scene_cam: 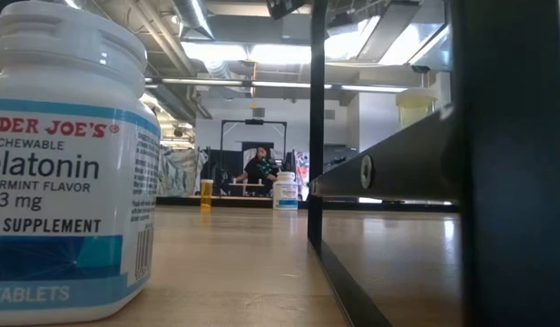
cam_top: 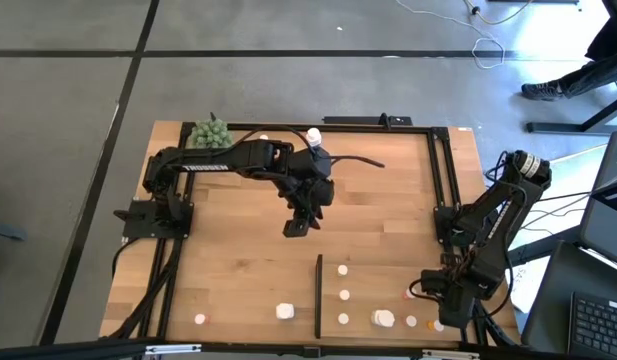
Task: Pick and place medicine bottles onto shelf by color
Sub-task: Put the bottom orange pill bottle on the shelf aligned with the other orange pill bottle, then put the pink pill bottle on the shelf aligned with the other pink pill bottles
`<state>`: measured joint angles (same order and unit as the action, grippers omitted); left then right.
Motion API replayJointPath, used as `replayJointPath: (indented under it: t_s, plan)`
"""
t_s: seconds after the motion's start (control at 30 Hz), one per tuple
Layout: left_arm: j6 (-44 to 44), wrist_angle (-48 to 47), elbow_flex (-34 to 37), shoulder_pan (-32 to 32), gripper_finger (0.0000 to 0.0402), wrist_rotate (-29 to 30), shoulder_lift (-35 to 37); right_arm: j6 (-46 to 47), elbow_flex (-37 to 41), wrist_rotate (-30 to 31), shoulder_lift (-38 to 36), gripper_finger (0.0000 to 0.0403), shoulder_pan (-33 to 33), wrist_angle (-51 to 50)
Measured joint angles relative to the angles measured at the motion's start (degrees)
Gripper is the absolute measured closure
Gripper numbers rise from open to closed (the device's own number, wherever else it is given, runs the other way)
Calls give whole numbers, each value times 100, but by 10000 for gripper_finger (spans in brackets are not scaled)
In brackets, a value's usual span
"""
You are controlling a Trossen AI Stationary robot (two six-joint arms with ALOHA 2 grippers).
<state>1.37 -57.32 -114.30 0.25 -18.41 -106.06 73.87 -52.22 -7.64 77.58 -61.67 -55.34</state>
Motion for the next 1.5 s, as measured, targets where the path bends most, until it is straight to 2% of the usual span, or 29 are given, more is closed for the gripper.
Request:
replayJointPath:
  t_s: [0.3,0.47,0.8,1.33,1.5]
  plan:
    - [5,-7,0,0,264,-11,0,28,-10,-49,-2,208,0,17]
    - [9,-7,0,0,264,-13,0,44,-12,-289,-7,206,87,20]
    - [11,-9,0,0,264,-13,0,46,-21,-297,-46,206,153,30]
    - [13,-72,0,0,264,-11,0,68,-32,-197,-782,206,157,27]
    - [11,-72,0,0,264,-5,0,58,-259,-53,-1045,206,155,14]
